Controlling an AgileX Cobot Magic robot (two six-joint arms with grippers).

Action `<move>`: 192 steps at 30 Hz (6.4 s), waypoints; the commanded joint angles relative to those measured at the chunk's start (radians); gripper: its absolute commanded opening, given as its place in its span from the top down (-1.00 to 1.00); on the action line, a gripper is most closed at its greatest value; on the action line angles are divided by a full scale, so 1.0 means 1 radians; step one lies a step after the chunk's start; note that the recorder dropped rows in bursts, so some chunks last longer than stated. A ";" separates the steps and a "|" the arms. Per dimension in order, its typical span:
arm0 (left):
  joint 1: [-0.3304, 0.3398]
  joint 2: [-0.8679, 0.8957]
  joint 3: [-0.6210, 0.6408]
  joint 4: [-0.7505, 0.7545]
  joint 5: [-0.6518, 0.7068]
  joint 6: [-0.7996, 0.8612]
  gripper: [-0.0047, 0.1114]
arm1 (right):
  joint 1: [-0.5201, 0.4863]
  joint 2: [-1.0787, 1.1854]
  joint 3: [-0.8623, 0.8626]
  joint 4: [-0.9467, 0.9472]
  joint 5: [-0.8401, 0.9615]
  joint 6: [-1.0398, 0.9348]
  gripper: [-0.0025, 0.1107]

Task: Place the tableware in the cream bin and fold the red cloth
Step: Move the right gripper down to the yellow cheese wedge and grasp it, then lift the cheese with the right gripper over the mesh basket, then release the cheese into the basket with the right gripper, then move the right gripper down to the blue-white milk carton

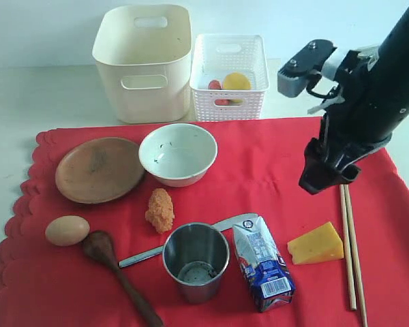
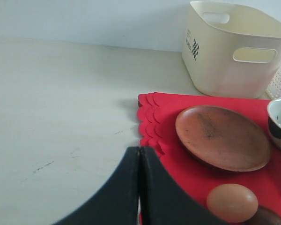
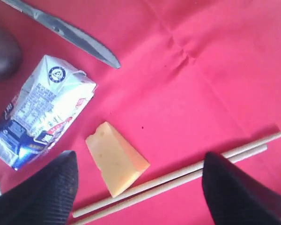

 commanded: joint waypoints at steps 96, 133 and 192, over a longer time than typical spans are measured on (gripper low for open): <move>0.003 -0.004 0.003 0.005 -0.010 -0.002 0.92 | -0.003 0.288 -0.403 0.027 -0.335 0.274 0.96; 0.003 -0.004 0.003 0.005 -0.010 -0.002 0.92 | -0.003 0.843 -0.920 0.025 -0.526 0.284 0.01; 0.003 -0.004 0.003 0.005 -0.010 -0.002 0.92 | -0.003 0.083 -0.418 -0.057 0.119 0.458 -0.28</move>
